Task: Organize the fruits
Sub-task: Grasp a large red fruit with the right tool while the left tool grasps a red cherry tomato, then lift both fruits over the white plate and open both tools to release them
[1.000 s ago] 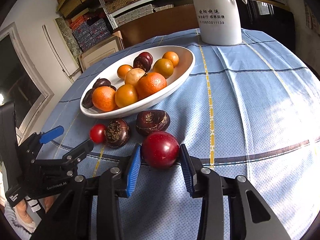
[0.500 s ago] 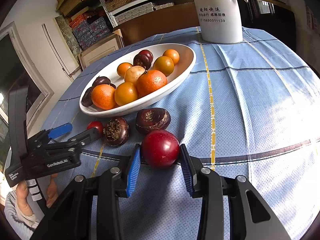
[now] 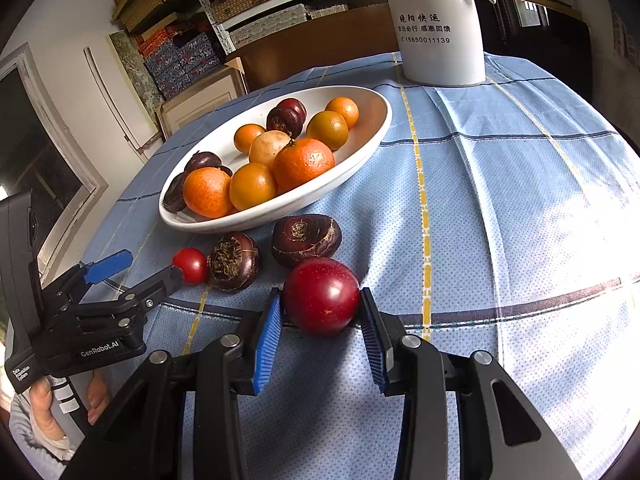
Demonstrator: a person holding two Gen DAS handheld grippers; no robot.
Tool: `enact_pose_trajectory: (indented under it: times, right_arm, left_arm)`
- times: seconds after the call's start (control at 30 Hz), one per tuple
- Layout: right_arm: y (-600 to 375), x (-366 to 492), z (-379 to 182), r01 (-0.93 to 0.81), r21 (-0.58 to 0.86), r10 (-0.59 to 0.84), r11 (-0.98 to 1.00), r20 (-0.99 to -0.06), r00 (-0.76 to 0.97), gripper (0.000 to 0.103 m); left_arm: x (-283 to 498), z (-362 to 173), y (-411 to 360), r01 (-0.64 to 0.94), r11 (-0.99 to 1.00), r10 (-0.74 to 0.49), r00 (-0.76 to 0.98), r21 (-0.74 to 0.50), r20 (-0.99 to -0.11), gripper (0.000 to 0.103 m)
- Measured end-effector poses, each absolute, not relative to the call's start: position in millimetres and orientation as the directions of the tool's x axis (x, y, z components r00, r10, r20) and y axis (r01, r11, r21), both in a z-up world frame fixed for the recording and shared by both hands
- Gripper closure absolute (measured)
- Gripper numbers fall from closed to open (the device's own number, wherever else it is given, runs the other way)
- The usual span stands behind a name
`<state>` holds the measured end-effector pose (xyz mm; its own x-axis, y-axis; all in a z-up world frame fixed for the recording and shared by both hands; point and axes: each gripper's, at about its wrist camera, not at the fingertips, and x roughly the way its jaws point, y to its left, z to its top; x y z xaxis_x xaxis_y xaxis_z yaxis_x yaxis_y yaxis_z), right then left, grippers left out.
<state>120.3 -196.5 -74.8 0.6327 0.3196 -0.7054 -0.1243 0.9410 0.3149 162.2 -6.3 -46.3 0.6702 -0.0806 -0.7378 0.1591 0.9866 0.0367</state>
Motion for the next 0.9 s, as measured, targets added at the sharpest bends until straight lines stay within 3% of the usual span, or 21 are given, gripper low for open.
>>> enact_pose_trajectory:
  times: [0.03,0.1,0.33,0.47,0.53,0.9]
  right_arm:
    - [-196.5,120.3,-74.9,-0.125,0.314,0.319,0.941,-0.706,0.632,0.063]
    - [-196.6,120.4,-75.1,-0.126,0.313,0.319,0.941,-0.707,0.632,0.063]
    - [-196.2,120.2,-75.0,-0.125,0.313,0.319,0.941,-0.706,0.632,0.063]
    - [-196.0,120.0,-75.0,-0.125,0.313,0.319,0.941,-0.706,0.632,0.063]
    - [-196.0,119.9,-74.9,-0.124,0.314,0.319,0.941,-0.706,0.632,0.064]
    - [-197.2,121.1,-75.5,-0.124,0.32,0.324,0.939,-0.706,0.63,0.064]
  left_arm:
    - [162.3,-46.0,-7.5,0.17,0.985,-0.092,0.669,0.031,-0.738,0.009]
    - [162.9,-46.0,-10.9,0.202,0.979,-0.127,0.66,0.012,-0.74,0.025]
    - [168.7,-53.3,-29.1,0.301,0.953,-0.208,0.604,-0.021,-0.769,0.051]
    - [171.5,-55.0,-31.0,0.311,0.95,-0.226,0.596,-0.039,-0.77,0.054]
    - [170.3,-54.9,-32.3,0.326,0.944,-0.241,0.593,-0.045,-0.768,0.066]
    - [150.2,-53.1,-32.0,0.343,0.937,-0.267,0.593,-0.061,-0.76,0.07]
